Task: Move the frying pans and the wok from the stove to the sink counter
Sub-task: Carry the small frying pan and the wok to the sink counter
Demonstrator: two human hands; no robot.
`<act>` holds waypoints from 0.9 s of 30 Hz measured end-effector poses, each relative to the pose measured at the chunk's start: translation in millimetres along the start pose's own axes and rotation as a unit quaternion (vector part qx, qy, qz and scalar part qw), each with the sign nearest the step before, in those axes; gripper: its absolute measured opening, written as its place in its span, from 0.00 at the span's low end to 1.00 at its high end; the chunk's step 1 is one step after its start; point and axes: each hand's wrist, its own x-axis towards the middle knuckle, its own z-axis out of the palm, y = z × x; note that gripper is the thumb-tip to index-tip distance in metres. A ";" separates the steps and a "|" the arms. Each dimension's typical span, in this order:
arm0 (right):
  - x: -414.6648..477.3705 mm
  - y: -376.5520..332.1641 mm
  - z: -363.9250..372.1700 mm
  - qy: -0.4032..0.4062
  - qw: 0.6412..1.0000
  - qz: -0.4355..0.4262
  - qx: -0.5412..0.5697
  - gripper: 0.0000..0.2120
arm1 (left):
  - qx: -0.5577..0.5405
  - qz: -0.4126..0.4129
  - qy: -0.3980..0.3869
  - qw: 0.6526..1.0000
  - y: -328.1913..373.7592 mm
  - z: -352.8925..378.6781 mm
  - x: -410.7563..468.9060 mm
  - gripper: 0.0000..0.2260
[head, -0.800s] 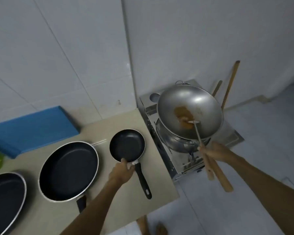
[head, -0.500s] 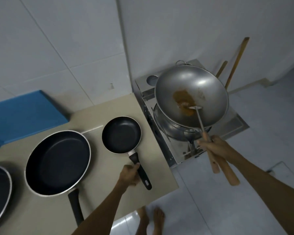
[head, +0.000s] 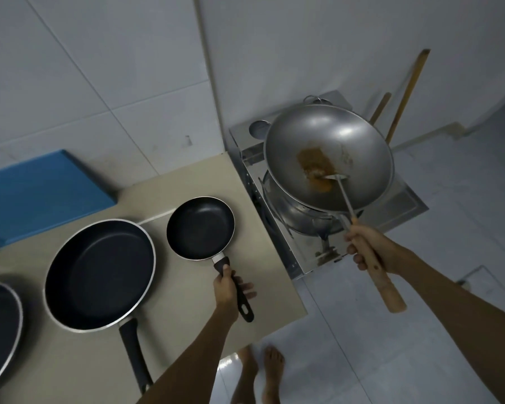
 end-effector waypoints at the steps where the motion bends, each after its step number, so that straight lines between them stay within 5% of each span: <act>1: 0.1 0.0 3.3 -0.005 1.000 0.009 0.023 0.09 | -0.001 0.007 0.004 1.000 5.5 -1.1 -6.1 0.14; 14: -83.1 -5.9 60.8 0.013 0.998 -0.059 -0.015 0.14 | -0.007 0.115 -0.047 0.992 88.1 -51.7 -105.2 0.11; 27: -193.9 44.1 224.5 -0.048 0.984 -0.069 -0.159 0.15 | -0.065 0.224 0.033 0.972 61.9 -269.4 -220.4 0.13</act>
